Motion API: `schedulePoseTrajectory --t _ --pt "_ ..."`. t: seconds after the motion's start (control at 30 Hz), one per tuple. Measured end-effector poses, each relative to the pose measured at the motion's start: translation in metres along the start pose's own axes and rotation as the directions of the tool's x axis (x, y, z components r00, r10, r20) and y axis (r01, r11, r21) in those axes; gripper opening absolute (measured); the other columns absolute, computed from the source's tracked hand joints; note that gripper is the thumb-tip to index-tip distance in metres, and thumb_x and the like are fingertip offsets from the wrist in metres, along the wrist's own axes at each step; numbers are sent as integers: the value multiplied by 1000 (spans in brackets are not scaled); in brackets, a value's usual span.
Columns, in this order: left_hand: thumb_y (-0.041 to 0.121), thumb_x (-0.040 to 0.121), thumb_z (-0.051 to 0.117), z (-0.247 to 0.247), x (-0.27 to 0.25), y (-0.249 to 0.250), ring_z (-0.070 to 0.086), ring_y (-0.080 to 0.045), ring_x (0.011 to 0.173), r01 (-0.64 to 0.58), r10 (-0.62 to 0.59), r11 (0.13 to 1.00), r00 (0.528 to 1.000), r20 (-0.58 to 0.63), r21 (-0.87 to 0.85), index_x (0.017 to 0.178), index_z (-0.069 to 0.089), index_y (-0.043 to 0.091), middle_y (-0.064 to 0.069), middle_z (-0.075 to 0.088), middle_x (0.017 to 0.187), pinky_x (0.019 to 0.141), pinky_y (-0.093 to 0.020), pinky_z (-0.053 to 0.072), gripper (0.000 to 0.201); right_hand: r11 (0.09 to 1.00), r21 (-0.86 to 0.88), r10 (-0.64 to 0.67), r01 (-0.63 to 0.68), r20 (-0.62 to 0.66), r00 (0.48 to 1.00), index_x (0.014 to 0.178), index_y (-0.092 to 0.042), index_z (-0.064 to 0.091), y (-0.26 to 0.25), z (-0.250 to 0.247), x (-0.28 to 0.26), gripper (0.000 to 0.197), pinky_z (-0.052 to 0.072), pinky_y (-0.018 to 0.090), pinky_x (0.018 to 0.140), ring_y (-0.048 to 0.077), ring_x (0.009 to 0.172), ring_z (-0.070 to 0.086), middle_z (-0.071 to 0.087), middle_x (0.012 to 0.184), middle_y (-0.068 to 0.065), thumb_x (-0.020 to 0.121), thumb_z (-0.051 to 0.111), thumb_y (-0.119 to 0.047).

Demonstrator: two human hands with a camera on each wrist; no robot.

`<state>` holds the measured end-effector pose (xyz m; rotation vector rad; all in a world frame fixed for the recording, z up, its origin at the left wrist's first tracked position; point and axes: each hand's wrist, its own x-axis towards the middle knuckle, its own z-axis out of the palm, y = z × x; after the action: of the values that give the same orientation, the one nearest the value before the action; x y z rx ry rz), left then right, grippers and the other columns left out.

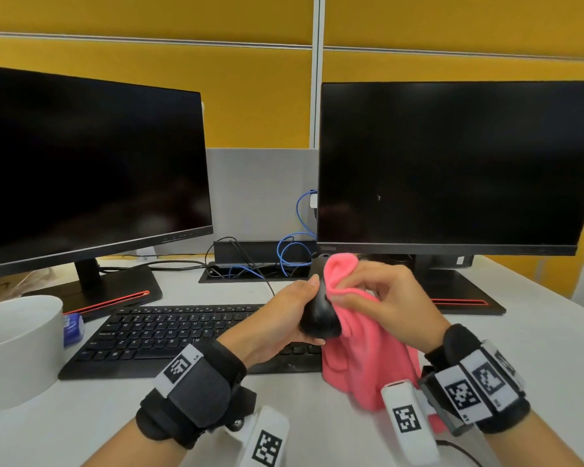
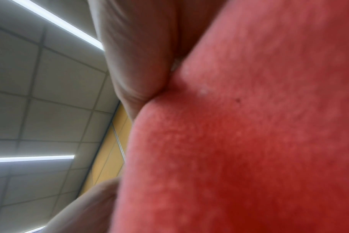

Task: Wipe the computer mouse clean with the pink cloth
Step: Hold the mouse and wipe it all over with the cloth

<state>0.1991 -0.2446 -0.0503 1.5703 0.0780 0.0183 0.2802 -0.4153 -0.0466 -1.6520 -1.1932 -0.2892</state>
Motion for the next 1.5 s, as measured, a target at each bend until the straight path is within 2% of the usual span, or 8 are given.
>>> schedulePoseTrajectory --t 0.1,0.2,0.4,0.73,1.13,1.23,1.33,1.5 --pt "44 104 31 0 2 -3 66 -27 104 -20 20 1000 1000 15 11 132 49 11 -17 62 129 64 -31 58 47 1000 -13 15 -16 -65 998 86 -17 80 1 -4 -1 10 54 32 80 15 85 68 74 86 -5 76 81 -19" --pt "45 103 34 -3 5 -6 64 -35 114 -24 23 1000 999 37 13 131 50 10 -17 62 129 88 -51 56 48 998 -51 9 -21 -220 976 85 -19 79 1 -3 1 8 55 30 78 12 82 68 72 83 -6 77 80 -18" --pt "45 104 33 -13 4 -1 66 -28 108 -45 45 992 999 -3 117 126 51 13 -12 64 125 74 -35 56 43 977 96 215 -193 -489 845 96 -17 76 5 -16 -4 11 56 28 86 2 90 69 75 93 -6 88 70 -21" --pt "43 104 34 -10 -3 3 69 -22 100 -76 78 975 997 -2 207 124 51 18 -5 67 117 77 -37 59 36 995 -43 79 -85 -124 989 94 -23 80 3 0 -2 13 50 27 87 6 95 67 75 91 -12 83 75 -19" --pt "45 105 28 -8 -4 3 65 -12 83 -67 73 955 997 -10 290 125 53 20 2 67 105 59 -24 50 41 988 -144 24 -52 -190 982 89 -18 81 5 -9 -2 8 54 32 81 8 87 67 74 87 -8 82 77 -17" --pt "46 105 27 -8 -3 3 65 -15 83 -68 85 945 995 -42 321 120 57 20 0 69 102 65 -28 50 43 986 -162 1 -22 -132 991 92 -18 81 3 -8 -2 10 53 28 82 9 90 67 73 88 -10 83 76 -16" --pt "51 103 29 -11 -2 2 67 -28 104 -49 69 945 996 -50 323 118 60 19 -7 71 113 82 -42 52 47 991 -123 40 -45 -39 998 95 -21 80 4 -11 -1 13 51 26 80 10 88 66 74 89 -11 82 76 -17" --pt "46 104 31 -8 -3 4 70 -21 93 -83 109 941 992 -60 327 116 64 17 -8 73 106 81 -32 54 45 996 -70 58 -58 -5 998 90 -21 80 3 -11 -2 12 51 28 80 12 86 64 73 88 -12 82 76 -14"
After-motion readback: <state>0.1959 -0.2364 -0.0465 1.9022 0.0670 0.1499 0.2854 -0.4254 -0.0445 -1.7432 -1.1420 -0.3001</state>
